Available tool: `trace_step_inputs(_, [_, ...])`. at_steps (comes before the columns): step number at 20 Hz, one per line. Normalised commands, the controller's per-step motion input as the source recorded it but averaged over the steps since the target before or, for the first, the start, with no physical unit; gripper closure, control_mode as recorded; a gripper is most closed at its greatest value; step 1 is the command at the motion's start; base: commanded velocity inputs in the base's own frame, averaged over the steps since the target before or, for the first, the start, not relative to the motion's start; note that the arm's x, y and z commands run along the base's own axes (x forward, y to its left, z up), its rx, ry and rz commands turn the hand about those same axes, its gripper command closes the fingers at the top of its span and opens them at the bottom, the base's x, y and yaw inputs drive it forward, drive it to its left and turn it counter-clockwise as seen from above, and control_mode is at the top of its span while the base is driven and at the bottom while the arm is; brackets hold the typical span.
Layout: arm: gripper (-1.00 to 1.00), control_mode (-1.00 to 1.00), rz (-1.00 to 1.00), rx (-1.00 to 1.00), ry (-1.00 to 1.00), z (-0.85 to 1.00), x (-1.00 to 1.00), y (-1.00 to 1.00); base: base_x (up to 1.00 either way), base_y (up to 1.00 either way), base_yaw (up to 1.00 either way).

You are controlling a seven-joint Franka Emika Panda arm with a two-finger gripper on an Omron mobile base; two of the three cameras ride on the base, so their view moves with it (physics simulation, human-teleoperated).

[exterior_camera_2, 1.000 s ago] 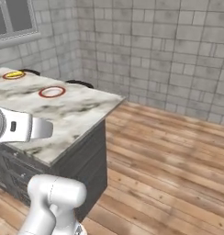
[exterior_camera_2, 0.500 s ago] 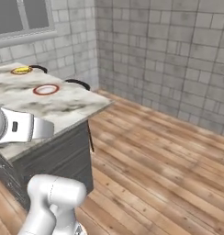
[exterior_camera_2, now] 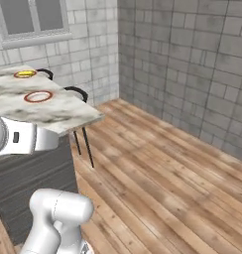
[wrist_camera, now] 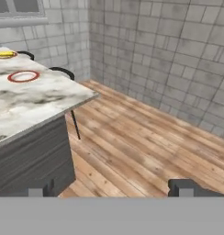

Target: Transport the steak and corn to the fridge. Place the steak on the rack containing meat and place the corn on the rack containing the vegetable, ensuring meats and vegetables are on different racks.

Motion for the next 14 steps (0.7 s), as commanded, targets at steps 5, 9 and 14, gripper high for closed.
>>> trace_step_inputs(5, [-1.00, 1.00, 0.00, 0.00, 0.00, 0.00, 0.00, 0.00, 0.65, -1.00, 0.37])
trace_step_inputs(9, [-1.00, 1.00, 0.00, 0.00, 0.00, 0.00, 0.00, 0.00, 0.78, -1.00, 0.47])
trace_step_inputs(14, [-1.00, 1.00, 0.00, 0.00, 0.00, 0.00, 0.00, 0.00, 0.85, -0.87, 0.56])
